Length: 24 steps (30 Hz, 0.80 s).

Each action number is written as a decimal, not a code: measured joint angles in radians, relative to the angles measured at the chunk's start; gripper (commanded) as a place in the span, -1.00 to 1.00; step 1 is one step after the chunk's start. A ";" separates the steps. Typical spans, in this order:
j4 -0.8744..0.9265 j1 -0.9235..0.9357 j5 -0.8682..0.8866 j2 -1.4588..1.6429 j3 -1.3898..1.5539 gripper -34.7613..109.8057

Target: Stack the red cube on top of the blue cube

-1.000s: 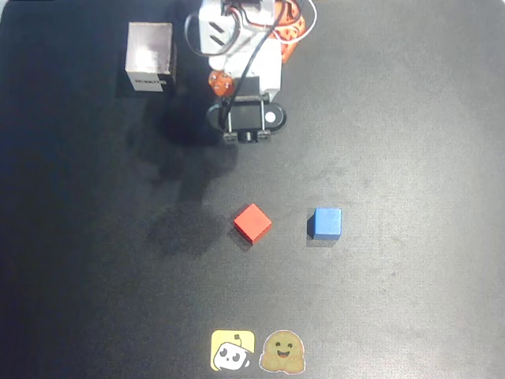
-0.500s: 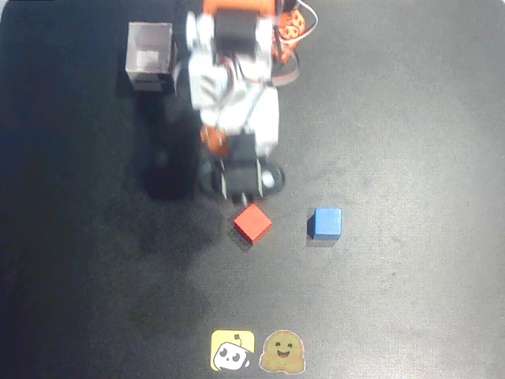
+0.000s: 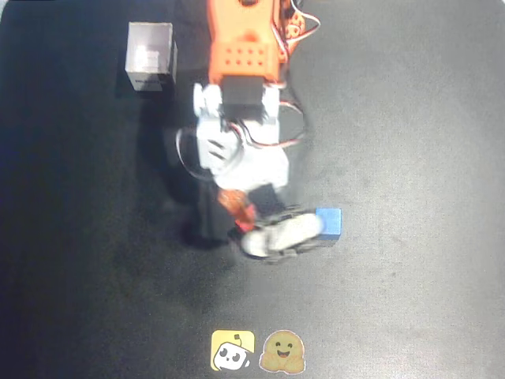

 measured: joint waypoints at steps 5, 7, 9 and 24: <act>0.044 -0.025 -0.167 -0.052 -0.101 -0.52; 0.051 -0.020 -0.210 -0.066 -0.110 -0.52; 0.051 -0.017 -0.233 -0.069 -0.110 -0.52; -0.067 0.012 -0.198 -0.077 0.075 -0.52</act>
